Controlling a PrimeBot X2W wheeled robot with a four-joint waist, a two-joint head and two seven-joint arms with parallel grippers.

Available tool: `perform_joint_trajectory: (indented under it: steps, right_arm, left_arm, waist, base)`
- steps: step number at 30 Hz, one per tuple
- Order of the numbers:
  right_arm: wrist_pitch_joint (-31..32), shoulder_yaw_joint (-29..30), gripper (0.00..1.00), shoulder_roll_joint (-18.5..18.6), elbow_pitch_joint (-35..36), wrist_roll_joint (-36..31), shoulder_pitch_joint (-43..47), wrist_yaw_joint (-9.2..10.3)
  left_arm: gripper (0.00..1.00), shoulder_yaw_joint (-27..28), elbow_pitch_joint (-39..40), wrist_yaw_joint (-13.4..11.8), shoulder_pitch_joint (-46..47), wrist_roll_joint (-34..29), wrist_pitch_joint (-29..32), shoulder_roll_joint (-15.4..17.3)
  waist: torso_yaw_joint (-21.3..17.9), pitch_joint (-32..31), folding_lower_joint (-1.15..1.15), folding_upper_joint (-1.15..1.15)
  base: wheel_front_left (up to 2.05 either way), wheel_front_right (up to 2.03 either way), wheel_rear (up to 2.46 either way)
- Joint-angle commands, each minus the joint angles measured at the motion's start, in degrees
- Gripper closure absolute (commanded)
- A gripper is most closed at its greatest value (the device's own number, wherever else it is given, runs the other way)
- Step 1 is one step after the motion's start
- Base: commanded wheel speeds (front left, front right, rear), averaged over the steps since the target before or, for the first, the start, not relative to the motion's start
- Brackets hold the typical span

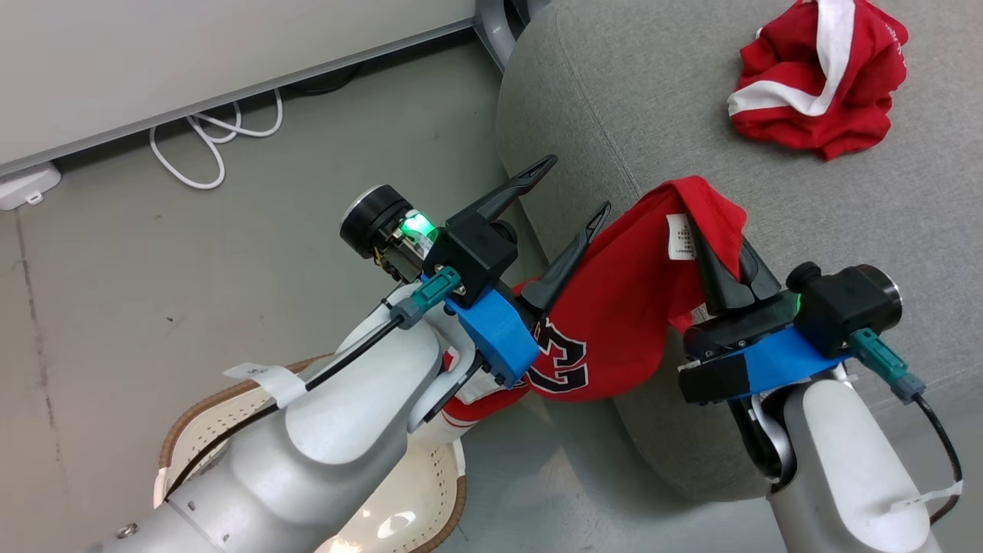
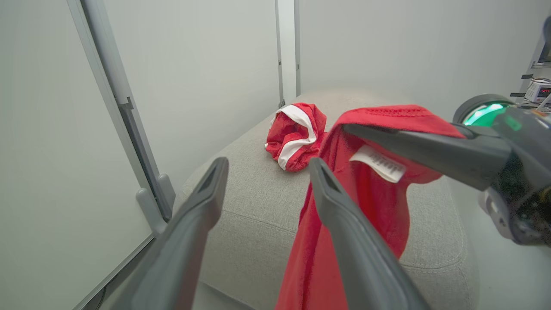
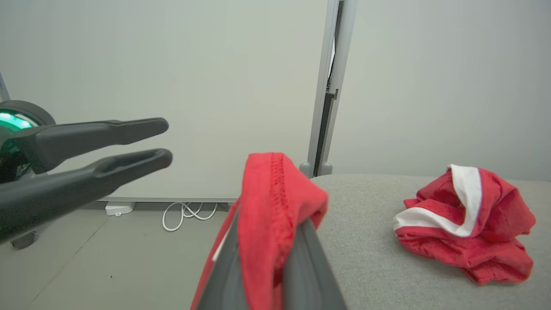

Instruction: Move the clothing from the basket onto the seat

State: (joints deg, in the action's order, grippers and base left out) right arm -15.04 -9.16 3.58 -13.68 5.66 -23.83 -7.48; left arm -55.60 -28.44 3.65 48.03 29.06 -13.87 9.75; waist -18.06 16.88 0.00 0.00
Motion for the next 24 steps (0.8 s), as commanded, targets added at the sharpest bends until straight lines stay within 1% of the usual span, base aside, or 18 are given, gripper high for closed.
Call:
perform_joint_trajectory:
  steps: [1,7,10,11,12,16,19,21,24]
  right_arm:
    - [-0.22,0.66,1.00,-0.13,0.81,-0.05,-0.54,-0.02]
    - [-0.22,4.86,1.00,-0.17,2.99,0.61,-6.72,-0.03]
    - [-0.21,7.90,1.00,0.89,4.82,0.72,-12.43,-0.03]
    - [-0.21,7.90,1.00,0.89,4.82,0.72,-12.43,-0.03]
    - [-0.22,10.51,1.00,1.95,6.02,1.07,-16.74,-0.03]
    - [-0.21,16.79,1.00,5.15,8.24,1.45,-26.26,-0.03]
    - [-0.21,21.50,1.00,8.77,9.44,1.64,-33.08,-0.03]
    - [-0.21,24.23,1.00,11.81,9.73,1.55,-36.80,-0.03]
    - [-0.21,27.57,1.00,18.38,8.33,1.29,-42.05,-0.03]
  left_arm:
    - [0.00,0.03,0.25,0.10,0.45,-0.40,-0.02,0.15]
    - [0.00,-0.16,1.28,-0.11,2.69,-1.17,0.57,1.18]
    - [0.00,-0.22,2.33,-0.31,4.65,-2.01,1.21,1.61]
    - [0.00,-0.22,2.33,-0.31,4.65,-2.01,1.21,1.61]
    - [0.00,-0.52,3.01,-0.21,6.09,-2.73,1.77,1.89]
    - [0.00,-0.74,4.42,-0.28,9.49,-4.43,2.76,2.79]
    - [0.00,-0.68,5.68,-0.50,11.73,-5.51,3.41,3.69]
    - [0.00,-0.66,6.35,-0.64,12.81,-6.13,3.52,4.19]
    - [0.00,-0.65,7.50,-1.13,13.88,-6.80,3.76,4.69]
  waist:
    - [0.35,0.50,0.00,0.00]
    - [1.53,4.29,0.00,0.00]
    - [2.65,8.15,0.00,0.00]
    - [2.65,8.15,0.00,0.00]
    - [3.50,10.81,0.00,0.00]
    - [4.89,16.51,0.00,0.00]
    - [5.59,20.42,0.00,0.00]
    - [5.89,22.43,0.00,0.00]
    - [5.99,24.67,0.00,0.00]
  base:
    - [0.00,0.00,0.00]
    - [0.00,0.00,0.00]
    - [0.00,0.00,0.00]
    - [0.00,0.00,0.00]
    - [0.00,0.00,0.00]
    - [0.00,0.00,0.00]
    - [0.00,0.00,0.00]
    - [0.00,0.00,0.00]
    - [0.00,0.00,0.00]
